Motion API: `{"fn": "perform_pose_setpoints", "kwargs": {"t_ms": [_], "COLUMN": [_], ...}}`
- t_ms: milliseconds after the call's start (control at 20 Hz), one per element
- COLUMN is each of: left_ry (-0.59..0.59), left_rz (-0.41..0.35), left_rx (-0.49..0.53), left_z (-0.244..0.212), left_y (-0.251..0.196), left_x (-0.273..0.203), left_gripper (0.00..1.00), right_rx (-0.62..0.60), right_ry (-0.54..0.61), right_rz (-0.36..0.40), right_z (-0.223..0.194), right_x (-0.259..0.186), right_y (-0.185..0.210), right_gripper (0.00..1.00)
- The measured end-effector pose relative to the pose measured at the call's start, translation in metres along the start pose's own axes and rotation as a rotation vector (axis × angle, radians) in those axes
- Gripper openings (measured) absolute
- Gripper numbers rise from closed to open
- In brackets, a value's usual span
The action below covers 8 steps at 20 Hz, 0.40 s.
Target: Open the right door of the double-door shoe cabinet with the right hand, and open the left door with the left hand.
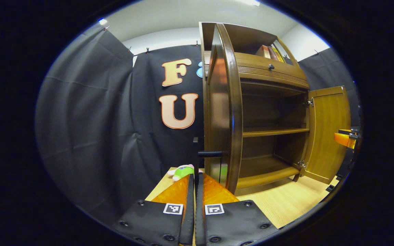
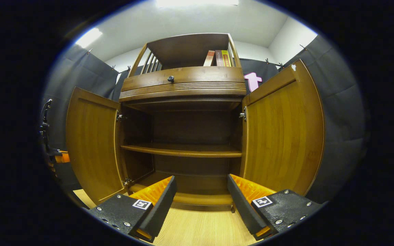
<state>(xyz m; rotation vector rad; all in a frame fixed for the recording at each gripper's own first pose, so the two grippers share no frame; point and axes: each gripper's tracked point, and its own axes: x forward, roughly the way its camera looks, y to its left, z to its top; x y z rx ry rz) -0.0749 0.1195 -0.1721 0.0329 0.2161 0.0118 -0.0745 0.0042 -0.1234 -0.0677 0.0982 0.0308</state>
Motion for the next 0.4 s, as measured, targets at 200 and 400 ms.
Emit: {"fn": "perform_pose_setpoints", "kwargs": {"t_ms": [200, 400], "left_ry": [0.007, -0.016], "left_rz": [0.003, 0.048], "left_rx": [-0.020, -0.016], "left_z": [-0.001, 0.008], "left_y": [0.016, 0.040], "left_x": [-0.005, -0.024], "left_gripper": [0.10, 0.02], "right_rx": [-0.006, -0.001], "right_ry": [0.000, 0.000], "right_rz": [0.002, 0.001], "right_z": [0.000, 0.000], "right_x": [0.000, 0.000], "right_y": [0.001, -0.002], "right_gripper": [1.00, 1.00]}}
